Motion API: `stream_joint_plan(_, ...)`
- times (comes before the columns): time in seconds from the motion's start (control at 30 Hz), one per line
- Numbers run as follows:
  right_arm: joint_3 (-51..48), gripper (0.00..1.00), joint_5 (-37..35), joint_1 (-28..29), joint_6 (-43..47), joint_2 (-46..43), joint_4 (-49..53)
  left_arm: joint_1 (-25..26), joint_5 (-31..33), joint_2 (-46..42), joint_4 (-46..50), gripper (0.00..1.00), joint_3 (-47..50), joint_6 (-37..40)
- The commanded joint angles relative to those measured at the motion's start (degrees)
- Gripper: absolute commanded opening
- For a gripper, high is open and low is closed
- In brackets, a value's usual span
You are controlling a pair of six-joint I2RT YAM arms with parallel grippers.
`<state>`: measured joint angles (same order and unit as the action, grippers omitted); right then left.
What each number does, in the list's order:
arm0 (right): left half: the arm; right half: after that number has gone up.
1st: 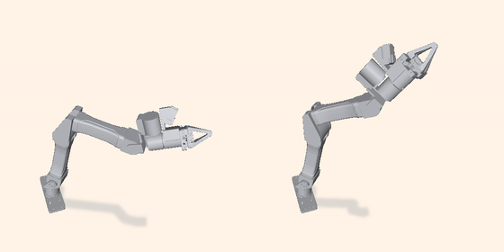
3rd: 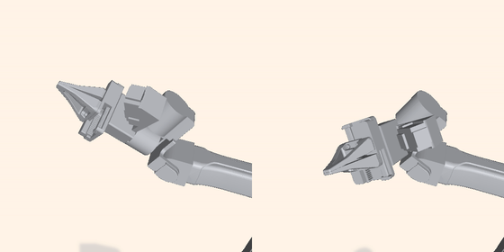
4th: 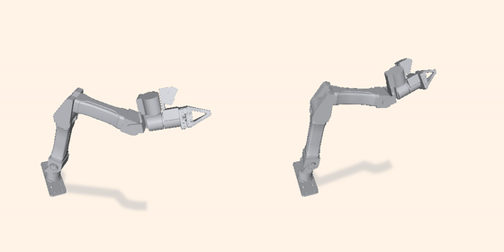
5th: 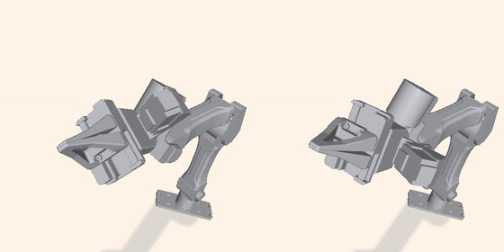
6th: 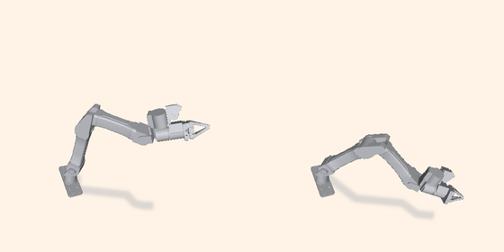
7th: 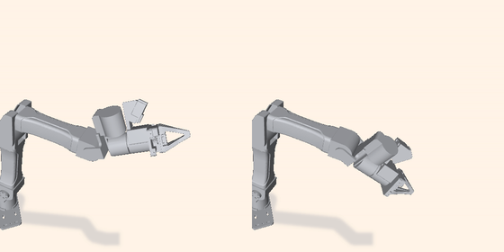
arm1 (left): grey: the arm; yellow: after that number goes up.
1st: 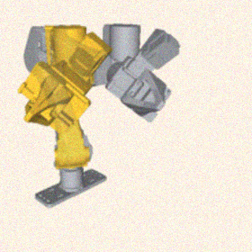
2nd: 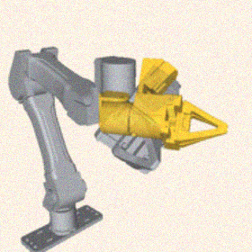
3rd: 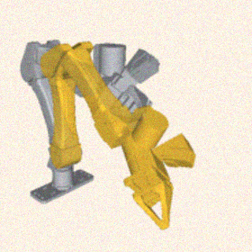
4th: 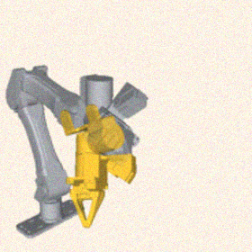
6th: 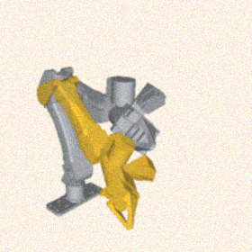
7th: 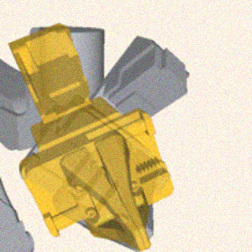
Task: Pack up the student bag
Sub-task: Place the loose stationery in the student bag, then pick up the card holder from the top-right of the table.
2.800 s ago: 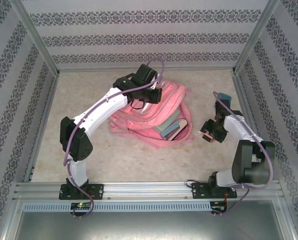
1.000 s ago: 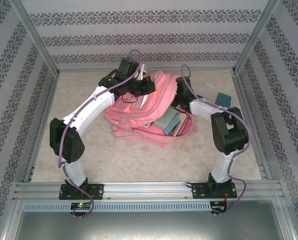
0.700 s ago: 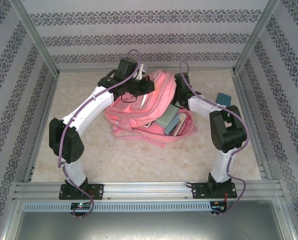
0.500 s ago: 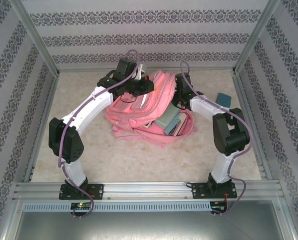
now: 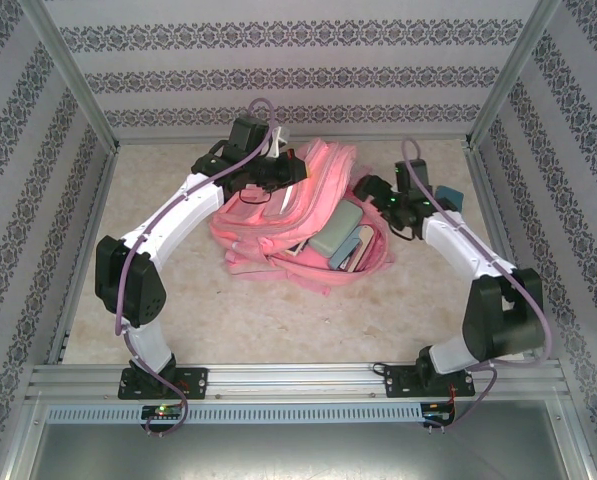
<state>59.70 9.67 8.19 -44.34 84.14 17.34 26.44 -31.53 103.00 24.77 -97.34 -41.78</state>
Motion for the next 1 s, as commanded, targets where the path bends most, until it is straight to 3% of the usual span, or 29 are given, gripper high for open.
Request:
stream_joint_plan(0.0,-2.48,0.98,-3.01,-4.8,6.42,-2.51,5.64,-1.3,-0.44,-3.42,-7.54,0.0,-0.83,-1.21)
stream_joint_plan(0.17,0.25,0.98,-9.04,-11.11,12.09,1.06,8.81,-1.35,-0.45,-3.33,-7.07,0.0,-1.18,-0.77)
stream_joint_plan(0.43,12.57,0.98,-11.59,-18.68,17.31,16.01,11.04,-1.33,-0.48,-3.42,-6.65,0.0,-0.49,-1.16)
stream_joint_plan(0.73,31.21,0.98,-12.27,-23.22,19.25,33.97,20.55,-1.26,-0.73,-3.25,-7.26,0.0,-0.24,-1.57)
stream_joint_plan(0.97,41.21,0.98,-12.02,-24.35,20.24,42.72,28.14,-1.38,-0.3,-2.2,-5.97,0.0,-1.49,-0.76)
